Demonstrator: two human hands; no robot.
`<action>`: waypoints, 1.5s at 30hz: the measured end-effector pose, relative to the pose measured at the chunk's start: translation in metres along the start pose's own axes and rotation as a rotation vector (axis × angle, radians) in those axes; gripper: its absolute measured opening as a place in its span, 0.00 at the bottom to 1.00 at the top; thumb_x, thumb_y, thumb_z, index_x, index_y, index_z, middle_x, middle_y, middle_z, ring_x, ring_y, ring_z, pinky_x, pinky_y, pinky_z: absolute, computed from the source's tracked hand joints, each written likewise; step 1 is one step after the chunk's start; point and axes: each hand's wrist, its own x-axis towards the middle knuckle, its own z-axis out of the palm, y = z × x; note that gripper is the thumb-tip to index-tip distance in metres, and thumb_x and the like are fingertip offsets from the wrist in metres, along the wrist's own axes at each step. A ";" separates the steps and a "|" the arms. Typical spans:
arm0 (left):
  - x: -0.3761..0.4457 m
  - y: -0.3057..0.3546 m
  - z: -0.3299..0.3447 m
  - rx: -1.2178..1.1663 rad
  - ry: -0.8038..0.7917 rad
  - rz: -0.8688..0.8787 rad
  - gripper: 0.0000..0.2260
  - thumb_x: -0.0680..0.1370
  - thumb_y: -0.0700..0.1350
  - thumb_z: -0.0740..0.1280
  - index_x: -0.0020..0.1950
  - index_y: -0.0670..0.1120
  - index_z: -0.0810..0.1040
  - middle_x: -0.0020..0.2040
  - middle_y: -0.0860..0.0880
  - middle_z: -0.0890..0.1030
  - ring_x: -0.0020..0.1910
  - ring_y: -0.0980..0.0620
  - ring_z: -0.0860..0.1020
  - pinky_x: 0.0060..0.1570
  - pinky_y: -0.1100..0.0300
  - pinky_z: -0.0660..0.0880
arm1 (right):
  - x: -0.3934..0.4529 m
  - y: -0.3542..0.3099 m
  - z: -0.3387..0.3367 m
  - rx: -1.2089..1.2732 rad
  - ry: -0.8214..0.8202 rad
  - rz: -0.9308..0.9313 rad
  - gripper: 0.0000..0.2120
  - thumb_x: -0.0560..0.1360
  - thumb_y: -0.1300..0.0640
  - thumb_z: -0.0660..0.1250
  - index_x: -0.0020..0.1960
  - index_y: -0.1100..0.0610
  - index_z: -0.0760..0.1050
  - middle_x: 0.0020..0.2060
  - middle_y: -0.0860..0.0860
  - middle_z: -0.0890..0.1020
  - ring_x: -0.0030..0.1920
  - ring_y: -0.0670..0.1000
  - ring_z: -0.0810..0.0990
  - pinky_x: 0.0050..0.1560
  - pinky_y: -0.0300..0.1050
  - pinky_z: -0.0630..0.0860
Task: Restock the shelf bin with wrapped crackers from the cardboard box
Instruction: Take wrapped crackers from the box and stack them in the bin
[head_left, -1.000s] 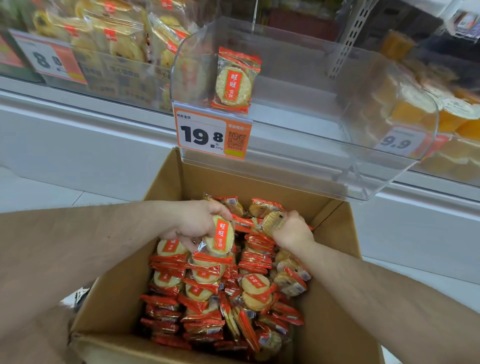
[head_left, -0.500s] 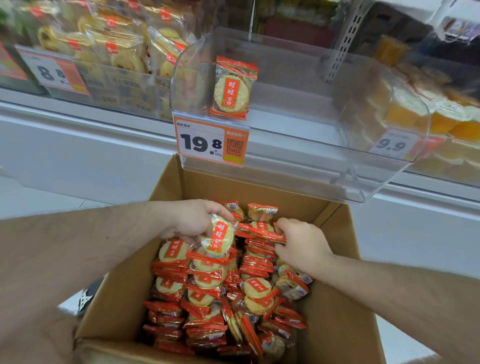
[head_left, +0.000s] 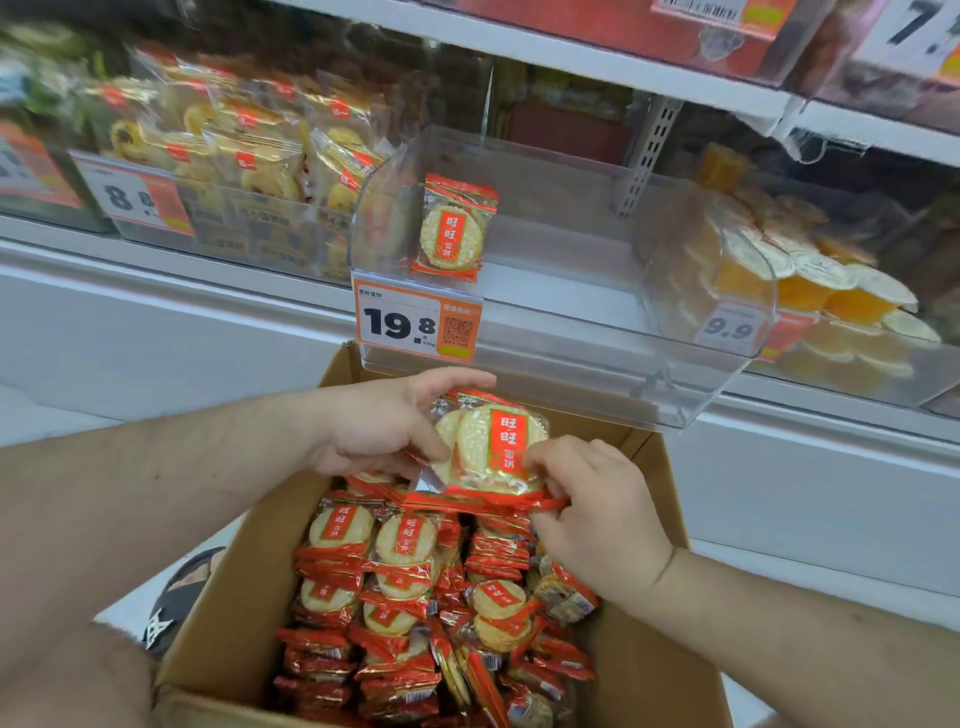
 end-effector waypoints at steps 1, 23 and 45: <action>-0.004 0.003 -0.001 -0.043 -0.028 0.008 0.34 0.71 0.25 0.64 0.68 0.58 0.72 0.60 0.49 0.77 0.40 0.52 0.82 0.38 0.58 0.78 | 0.002 -0.001 -0.001 0.018 -0.013 -0.026 0.13 0.64 0.59 0.60 0.48 0.54 0.71 0.38 0.43 0.70 0.36 0.44 0.67 0.41 0.33 0.60; -0.038 0.050 0.004 0.450 0.076 0.423 0.39 0.74 0.42 0.71 0.72 0.71 0.54 0.71 0.56 0.64 0.59 0.42 0.76 0.57 0.42 0.75 | 0.065 -0.033 -0.054 1.155 -0.407 0.916 0.23 0.65 0.57 0.79 0.58 0.58 0.77 0.39 0.52 0.85 0.29 0.48 0.76 0.28 0.37 0.69; -0.003 0.051 -0.034 0.132 0.933 0.323 0.08 0.78 0.50 0.65 0.54 0.58 0.67 0.47 0.59 0.77 0.47 0.56 0.78 0.52 0.53 0.77 | 0.242 0.060 0.040 0.540 -0.448 0.938 0.10 0.74 0.63 0.73 0.45 0.53 0.72 0.40 0.51 0.79 0.34 0.49 0.72 0.31 0.41 0.65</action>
